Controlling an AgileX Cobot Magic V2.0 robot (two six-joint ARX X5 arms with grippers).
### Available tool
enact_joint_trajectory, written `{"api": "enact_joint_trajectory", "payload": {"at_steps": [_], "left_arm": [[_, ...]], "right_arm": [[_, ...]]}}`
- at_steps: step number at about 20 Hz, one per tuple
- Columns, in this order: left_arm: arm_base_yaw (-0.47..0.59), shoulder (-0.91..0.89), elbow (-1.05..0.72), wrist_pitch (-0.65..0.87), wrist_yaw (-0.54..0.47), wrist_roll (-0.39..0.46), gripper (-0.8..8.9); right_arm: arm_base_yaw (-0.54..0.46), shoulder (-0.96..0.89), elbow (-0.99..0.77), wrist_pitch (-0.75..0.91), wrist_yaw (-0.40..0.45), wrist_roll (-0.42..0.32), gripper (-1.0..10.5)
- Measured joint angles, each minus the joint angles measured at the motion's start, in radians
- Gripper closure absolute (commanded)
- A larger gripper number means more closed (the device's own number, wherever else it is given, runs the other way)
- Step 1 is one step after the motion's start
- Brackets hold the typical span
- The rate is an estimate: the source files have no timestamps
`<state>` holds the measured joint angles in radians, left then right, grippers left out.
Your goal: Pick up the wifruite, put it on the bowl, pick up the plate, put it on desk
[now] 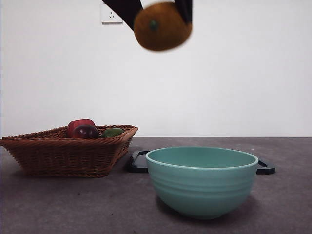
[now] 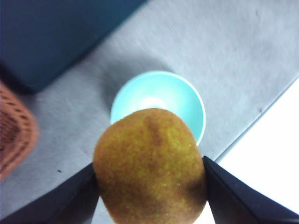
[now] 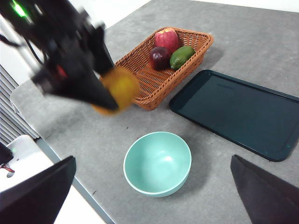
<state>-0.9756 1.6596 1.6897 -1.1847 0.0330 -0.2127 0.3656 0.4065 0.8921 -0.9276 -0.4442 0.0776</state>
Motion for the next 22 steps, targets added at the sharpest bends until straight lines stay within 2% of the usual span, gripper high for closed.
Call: {"api": "enact_joint_trajectory", "payload": {"at_steps": [12,22], "left_arm": [[-0.04,0.341,0.0,0.087,-0.001,-0.006,5.11],[-0.04,0.42,0.0,0.119,-0.001,0.005,5.05]], "right_arm": [[0.0,0.0,0.0,0.0,0.0,0.0,2.8],[0.0,0.0,0.0,0.0,0.0,0.0,2.8]]}}
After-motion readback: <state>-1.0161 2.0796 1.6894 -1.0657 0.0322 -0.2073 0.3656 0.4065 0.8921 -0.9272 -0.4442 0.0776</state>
